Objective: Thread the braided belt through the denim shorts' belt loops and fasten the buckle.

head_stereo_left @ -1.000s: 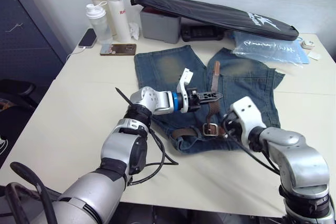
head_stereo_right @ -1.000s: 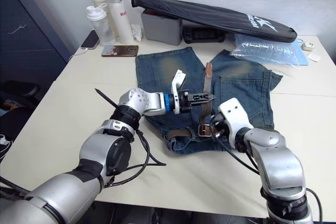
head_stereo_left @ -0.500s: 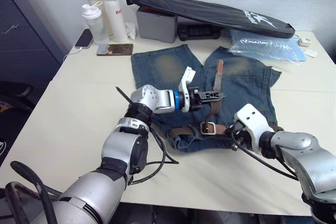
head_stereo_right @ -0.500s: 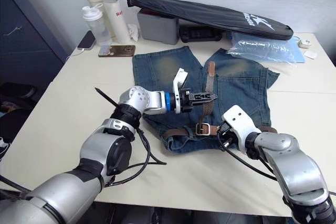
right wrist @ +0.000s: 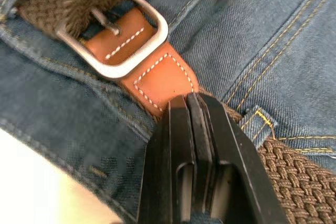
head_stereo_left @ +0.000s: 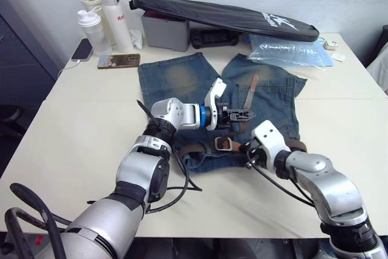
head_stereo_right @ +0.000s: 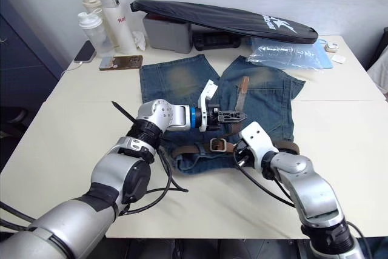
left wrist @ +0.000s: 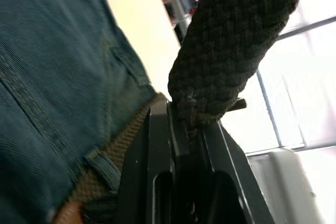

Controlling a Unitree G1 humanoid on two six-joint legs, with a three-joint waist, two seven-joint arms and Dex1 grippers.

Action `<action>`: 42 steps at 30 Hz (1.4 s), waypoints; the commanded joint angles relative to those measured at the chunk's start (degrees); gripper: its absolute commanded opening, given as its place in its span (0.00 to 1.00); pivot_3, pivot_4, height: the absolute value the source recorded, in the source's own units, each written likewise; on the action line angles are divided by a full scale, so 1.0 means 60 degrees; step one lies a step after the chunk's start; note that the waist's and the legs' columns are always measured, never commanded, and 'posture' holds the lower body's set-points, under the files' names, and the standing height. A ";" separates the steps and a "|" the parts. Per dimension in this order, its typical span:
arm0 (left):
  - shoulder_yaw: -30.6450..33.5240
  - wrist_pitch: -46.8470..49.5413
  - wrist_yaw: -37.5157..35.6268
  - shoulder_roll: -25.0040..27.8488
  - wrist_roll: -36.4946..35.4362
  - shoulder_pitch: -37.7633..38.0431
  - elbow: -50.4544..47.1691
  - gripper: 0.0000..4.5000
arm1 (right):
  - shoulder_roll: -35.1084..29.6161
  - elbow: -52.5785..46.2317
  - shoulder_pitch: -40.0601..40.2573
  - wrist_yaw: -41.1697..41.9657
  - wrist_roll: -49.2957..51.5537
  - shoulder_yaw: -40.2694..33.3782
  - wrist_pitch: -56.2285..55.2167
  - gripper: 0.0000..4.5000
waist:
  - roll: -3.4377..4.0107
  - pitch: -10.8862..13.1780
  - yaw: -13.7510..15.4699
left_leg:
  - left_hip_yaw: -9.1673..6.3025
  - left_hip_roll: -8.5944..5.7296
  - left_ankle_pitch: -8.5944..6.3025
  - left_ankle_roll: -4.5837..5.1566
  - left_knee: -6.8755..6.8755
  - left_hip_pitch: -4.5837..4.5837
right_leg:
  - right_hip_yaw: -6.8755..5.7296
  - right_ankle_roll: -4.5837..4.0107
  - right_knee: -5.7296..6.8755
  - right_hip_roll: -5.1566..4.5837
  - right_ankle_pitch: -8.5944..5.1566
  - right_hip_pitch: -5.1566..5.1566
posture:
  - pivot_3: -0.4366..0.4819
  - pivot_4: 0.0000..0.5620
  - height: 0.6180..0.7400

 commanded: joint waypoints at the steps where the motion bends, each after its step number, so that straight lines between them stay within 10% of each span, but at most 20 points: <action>1: -0.0154 -0.0282 -0.0315 0.0006 0.0223 -0.0020 -0.0147 0.00 | 0.0216 -0.0091 0.0080 0.0079 0.0298 0.0715 0.0138 0.03 | -0.0005 0.0003 0.0000 | 0.0000 0.0006 0.0000 -0.0005 0.0001 0.0001 | 0.0017 0.0000 0.0007 0.0009 0.0000 -0.0009 | 0.48 0.27 1.00; 21: -0.0607 -0.2191 -0.0560 -0.0626 0.1747 -0.0181 0.1341 0.00 | -0.0191 -0.1711 0.0364 -0.0006 0.0891 -0.0289 0.0891 0.03 | -0.0016 0.0005 0.0072 | -0.0009 -0.0006 -0.0015 0.0008 -0.0003 -0.0002 | 0.0086 -0.0002 0.0026 -0.0005 0.0001 -0.0025 | 0.48 0.27 1.00; 42: -0.0553 -0.0529 -0.0244 0.0886 0.1633 0.1300 -0.2299 0.00 | -0.1320 -0.2395 0.0500 0.0258 0.1583 -0.0379 -0.0023 0.03 | -0.0015 0.0007 0.0066 | -0.0011 -0.0008 -0.0025 0.0029 0.0013 -0.0006 | 0.0097 -0.0002 0.0053 -0.0016 0.0001 -0.0024 | 0.48 0.27 1.00</action>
